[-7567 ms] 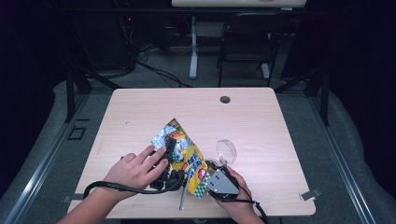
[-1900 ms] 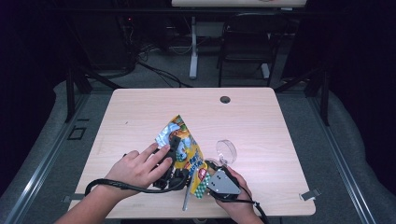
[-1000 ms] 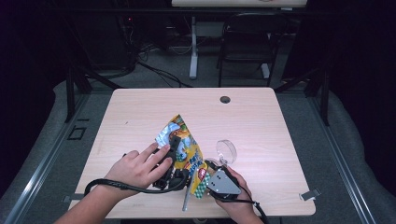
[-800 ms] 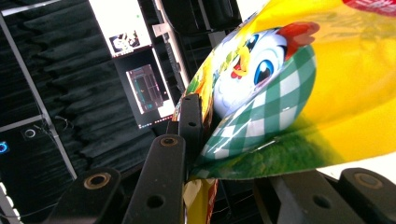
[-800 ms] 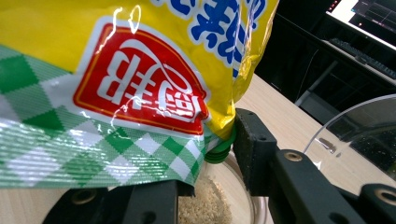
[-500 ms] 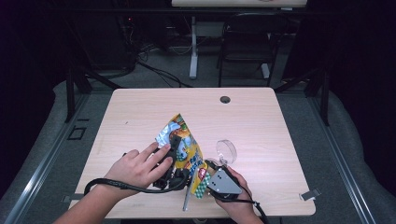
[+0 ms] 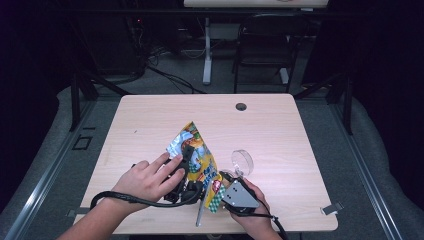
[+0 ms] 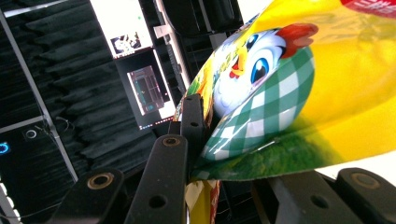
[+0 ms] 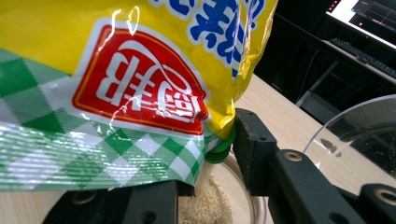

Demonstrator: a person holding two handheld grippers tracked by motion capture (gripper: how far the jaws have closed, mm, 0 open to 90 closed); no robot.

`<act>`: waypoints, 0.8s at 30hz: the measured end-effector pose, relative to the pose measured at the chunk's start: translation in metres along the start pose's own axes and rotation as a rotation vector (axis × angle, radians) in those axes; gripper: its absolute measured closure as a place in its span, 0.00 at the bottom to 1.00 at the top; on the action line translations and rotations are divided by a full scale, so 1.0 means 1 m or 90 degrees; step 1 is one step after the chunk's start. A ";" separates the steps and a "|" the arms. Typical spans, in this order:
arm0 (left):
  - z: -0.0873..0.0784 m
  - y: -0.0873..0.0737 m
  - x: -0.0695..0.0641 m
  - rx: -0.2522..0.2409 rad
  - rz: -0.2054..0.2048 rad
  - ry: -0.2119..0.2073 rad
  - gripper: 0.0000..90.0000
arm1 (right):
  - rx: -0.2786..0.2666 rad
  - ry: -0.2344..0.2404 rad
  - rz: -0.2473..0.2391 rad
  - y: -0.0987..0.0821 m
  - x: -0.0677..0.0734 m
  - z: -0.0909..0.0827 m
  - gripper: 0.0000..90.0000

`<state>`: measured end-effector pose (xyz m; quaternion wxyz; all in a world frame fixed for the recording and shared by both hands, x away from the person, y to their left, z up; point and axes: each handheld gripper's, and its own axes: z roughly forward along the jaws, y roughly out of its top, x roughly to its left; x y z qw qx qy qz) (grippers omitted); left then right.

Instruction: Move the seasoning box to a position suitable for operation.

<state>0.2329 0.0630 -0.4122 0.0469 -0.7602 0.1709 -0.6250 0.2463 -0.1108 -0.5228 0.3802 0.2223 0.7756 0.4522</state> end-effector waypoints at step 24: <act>-0.001 0.000 0.001 0.004 0.005 -0.006 0.89 | -0.002 -0.001 -0.001 0.000 0.001 0.000 0.78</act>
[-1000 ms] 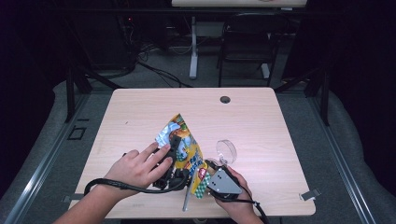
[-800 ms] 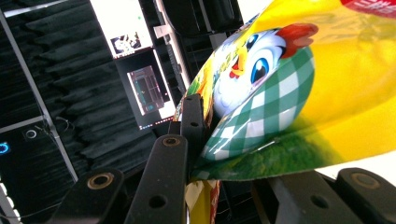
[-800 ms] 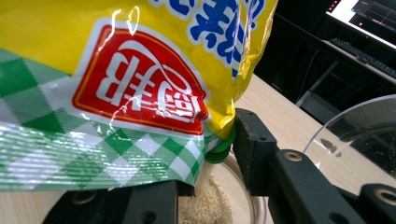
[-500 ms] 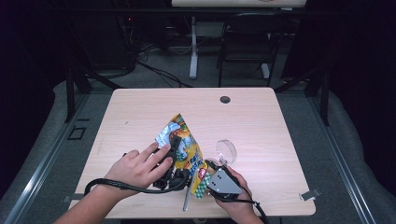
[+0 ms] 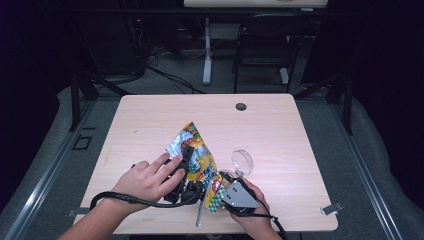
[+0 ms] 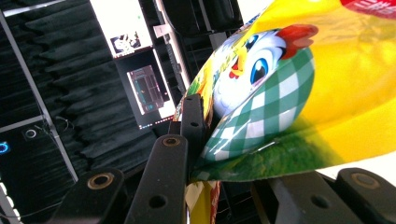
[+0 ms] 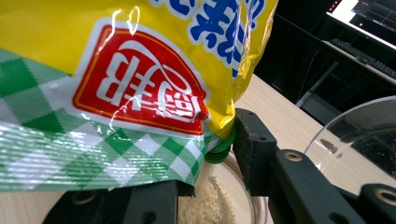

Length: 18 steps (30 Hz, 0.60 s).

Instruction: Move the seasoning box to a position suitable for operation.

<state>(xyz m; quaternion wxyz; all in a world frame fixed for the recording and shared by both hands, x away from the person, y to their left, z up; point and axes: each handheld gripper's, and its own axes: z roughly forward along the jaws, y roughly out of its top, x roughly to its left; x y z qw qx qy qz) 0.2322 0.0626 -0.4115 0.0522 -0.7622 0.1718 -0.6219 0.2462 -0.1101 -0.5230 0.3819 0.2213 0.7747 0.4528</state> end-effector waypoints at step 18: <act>0.001 -0.002 -0.003 0.001 -0.010 -0.006 0.89 | 0.005 0.001 0.000 0.000 -0.001 0.000 0.78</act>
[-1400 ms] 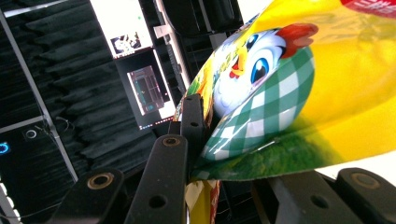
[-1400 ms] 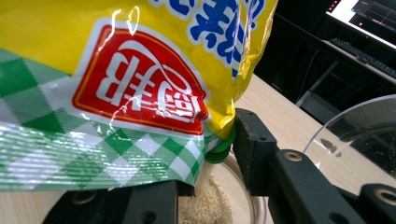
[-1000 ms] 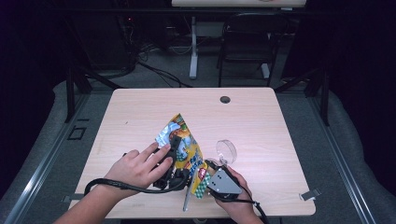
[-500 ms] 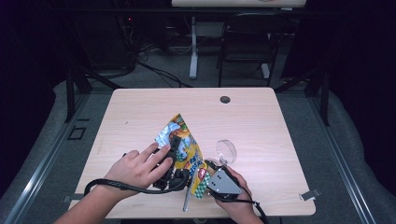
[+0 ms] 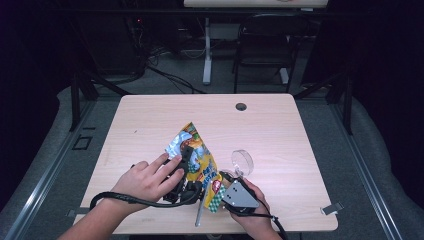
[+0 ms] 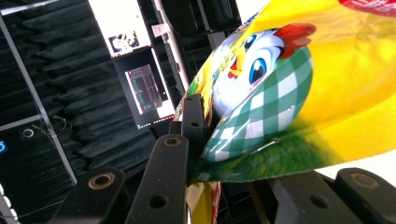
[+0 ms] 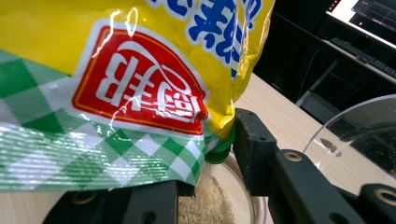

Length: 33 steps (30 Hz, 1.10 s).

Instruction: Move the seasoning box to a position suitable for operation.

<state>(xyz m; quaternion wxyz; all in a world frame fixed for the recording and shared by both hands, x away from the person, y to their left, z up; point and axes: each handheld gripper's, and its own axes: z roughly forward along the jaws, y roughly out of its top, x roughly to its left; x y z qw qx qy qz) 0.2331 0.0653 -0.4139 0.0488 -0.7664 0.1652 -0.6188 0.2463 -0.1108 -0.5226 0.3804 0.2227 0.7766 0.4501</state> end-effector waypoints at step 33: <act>0.005 -0.014 -0.025 -0.001 -0.073 -0.024 0.91 | 0.010 -0.003 -0.003 0.000 0.000 0.001 0.78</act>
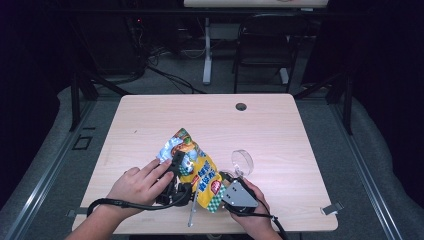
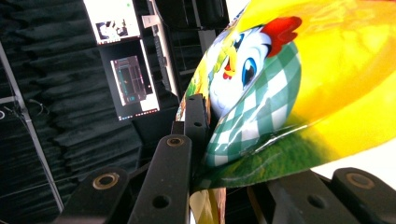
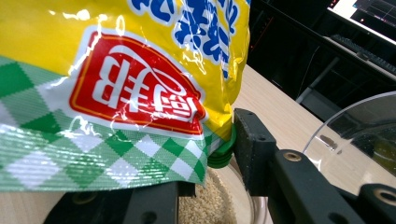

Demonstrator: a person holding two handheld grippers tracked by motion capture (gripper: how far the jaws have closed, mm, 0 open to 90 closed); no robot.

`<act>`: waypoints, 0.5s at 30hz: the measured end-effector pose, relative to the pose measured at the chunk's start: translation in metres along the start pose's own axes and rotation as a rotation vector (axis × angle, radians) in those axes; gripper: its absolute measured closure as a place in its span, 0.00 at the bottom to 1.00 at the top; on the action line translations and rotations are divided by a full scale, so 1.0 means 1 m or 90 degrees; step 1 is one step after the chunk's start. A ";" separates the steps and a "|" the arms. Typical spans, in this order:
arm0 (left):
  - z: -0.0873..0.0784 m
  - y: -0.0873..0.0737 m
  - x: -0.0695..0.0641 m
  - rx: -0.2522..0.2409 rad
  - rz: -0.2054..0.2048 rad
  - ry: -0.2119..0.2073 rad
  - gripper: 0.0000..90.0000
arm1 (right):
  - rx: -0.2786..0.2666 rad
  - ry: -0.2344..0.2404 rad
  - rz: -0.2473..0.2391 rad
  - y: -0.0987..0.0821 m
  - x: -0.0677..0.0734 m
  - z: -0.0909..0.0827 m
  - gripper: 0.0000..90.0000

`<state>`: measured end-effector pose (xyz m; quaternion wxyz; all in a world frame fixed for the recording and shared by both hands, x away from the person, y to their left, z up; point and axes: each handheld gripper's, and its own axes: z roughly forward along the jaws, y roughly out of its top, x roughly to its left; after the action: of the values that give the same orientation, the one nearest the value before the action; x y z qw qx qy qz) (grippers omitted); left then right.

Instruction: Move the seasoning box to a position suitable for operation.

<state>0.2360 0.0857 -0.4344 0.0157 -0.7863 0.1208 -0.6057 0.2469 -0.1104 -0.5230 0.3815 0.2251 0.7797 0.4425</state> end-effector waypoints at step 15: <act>0.004 -0.007 -0.014 0.006 -0.029 -0.018 0.92 | -0.006 -0.002 -0.001 0.001 0.000 -0.001 0.79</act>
<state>0.2379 0.0945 -0.4480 0.0074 -0.7971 0.0999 -0.5955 0.2464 -0.1107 -0.5220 0.3838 0.2234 0.7774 0.4454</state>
